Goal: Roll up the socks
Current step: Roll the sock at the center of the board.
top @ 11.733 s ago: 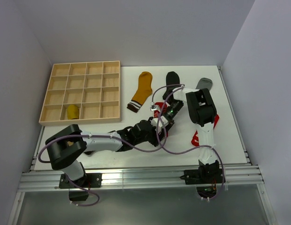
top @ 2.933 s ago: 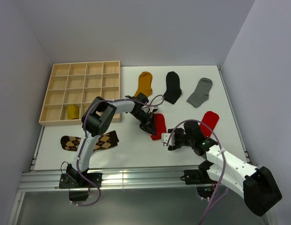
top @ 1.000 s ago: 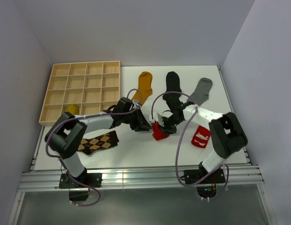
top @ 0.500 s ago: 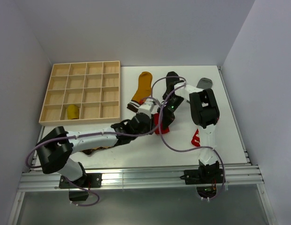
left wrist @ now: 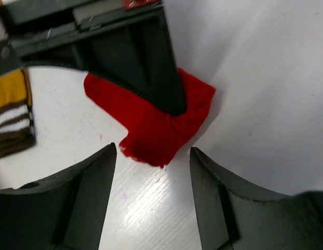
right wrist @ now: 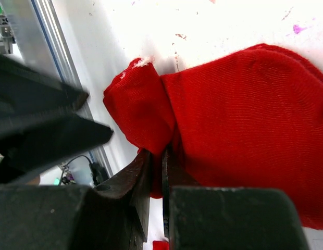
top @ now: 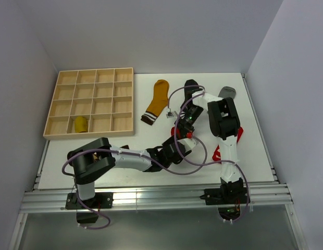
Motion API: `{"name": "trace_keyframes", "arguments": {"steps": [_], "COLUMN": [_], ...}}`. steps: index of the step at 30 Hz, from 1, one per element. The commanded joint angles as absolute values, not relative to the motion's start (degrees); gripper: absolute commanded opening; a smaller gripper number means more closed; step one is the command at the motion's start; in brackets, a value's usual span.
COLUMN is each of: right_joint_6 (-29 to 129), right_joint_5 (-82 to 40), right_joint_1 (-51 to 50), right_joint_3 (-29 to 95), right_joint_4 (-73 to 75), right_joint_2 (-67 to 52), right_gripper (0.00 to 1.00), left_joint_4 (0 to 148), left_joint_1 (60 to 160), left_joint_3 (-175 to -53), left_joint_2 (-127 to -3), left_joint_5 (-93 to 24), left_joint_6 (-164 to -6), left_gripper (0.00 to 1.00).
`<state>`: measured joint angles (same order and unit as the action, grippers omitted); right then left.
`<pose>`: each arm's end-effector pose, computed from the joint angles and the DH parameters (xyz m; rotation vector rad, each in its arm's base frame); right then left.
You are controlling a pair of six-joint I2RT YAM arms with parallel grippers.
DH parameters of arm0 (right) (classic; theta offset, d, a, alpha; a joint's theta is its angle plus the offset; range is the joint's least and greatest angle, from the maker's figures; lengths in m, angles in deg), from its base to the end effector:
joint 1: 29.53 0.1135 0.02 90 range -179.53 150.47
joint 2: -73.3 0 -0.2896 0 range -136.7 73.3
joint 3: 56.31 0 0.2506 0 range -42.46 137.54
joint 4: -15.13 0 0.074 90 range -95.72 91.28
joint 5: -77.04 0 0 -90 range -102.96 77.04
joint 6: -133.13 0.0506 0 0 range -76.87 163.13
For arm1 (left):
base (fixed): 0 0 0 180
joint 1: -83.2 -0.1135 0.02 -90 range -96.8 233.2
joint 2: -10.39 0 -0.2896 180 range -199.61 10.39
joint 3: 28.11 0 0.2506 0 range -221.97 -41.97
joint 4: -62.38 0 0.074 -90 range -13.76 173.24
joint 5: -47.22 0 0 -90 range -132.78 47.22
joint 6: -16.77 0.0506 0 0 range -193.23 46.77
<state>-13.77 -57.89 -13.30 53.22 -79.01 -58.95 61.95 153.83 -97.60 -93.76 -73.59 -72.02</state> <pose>0.3705 0.1451 0.1331 1.3949 -2.3284 -1.2714 0.1551 -0.3631 0.1857 0.9638 1.8417 -0.1538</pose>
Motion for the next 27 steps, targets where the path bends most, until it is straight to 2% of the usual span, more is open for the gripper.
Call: {"name": "trace_keyframes", "arguments": {"steps": [1,15,23,27], "right_joint_6": [-13.65,-12.68,-12.59,-12.77], "right_joint_5": [-52.17,-51.37,-51.11,-51.11], "right_joint_1": [-13.80,-13.89,-13.89,-13.89], "right_joint_3": [54.83,55.01,54.84,54.57], "right_joint_4": [-80.99,-81.07,-81.16,-81.16], "right_joint_2": [-61.44,-61.79,-61.70,-61.44], "right_gripper": [0.13,0.12,0.12,0.12], "left_joint_4": [59.18,57.78,60.67,61.65], "left_joint_1": [155.97,156.51,155.01,154.84], "left_joint_3": [-101.73,-100.33,-100.76,-100.68], "left_joint_2": [-96.73,-100.17,-100.96,-101.05], "left_joint_5": [-73.37,-74.68,-74.07,-72.85], "left_joint_6": [-64.10,-59.88,-57.50,-57.06], "left_gripper": [0.64,0.60,0.49,0.49]}}
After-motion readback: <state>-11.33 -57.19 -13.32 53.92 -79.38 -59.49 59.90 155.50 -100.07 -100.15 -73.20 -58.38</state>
